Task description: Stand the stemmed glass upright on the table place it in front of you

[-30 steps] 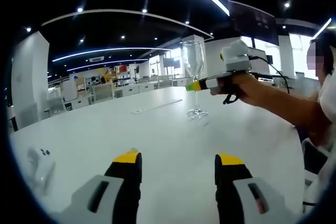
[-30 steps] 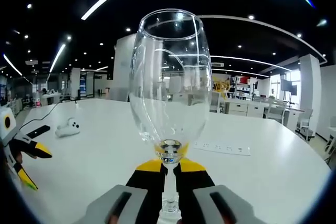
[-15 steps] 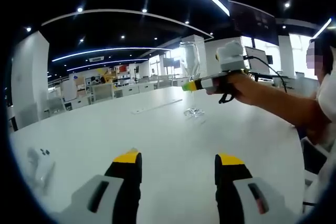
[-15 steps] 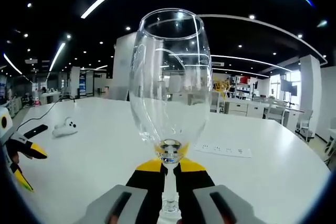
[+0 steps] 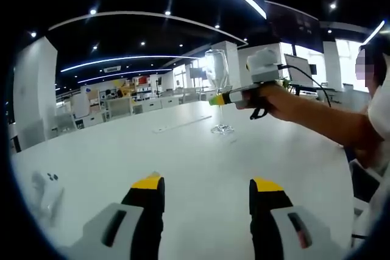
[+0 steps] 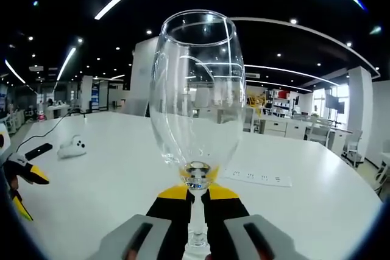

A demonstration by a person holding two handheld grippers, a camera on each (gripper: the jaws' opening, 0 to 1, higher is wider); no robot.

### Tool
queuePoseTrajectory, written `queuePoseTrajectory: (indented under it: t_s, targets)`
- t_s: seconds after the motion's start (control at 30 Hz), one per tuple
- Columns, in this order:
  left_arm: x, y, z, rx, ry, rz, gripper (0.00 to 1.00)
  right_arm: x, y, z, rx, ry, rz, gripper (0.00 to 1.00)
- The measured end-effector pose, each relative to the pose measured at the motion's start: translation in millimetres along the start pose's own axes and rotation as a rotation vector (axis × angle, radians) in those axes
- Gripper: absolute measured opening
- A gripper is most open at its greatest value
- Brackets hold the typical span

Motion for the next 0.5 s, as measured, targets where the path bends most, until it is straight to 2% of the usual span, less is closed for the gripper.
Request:
queuePoseTrajectory:
  t_s: [0.5]
  targets:
    - [4.1,1.2,-1,-0.015,0.016,-0.012,0.57,-5,4.6,13,-0.010,-0.007,0.017,0.12]
Point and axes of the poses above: the point that each gripper's makers call its tool centre point, and the gripper's own axes: z roughly forward along the fingers, x roughly to its left, y roughly out of its top, the point moved 5 cm from there along -z, roughly backward along the fingers, and after that the axes turned 7 degrees about x, right-handed, at the moved point
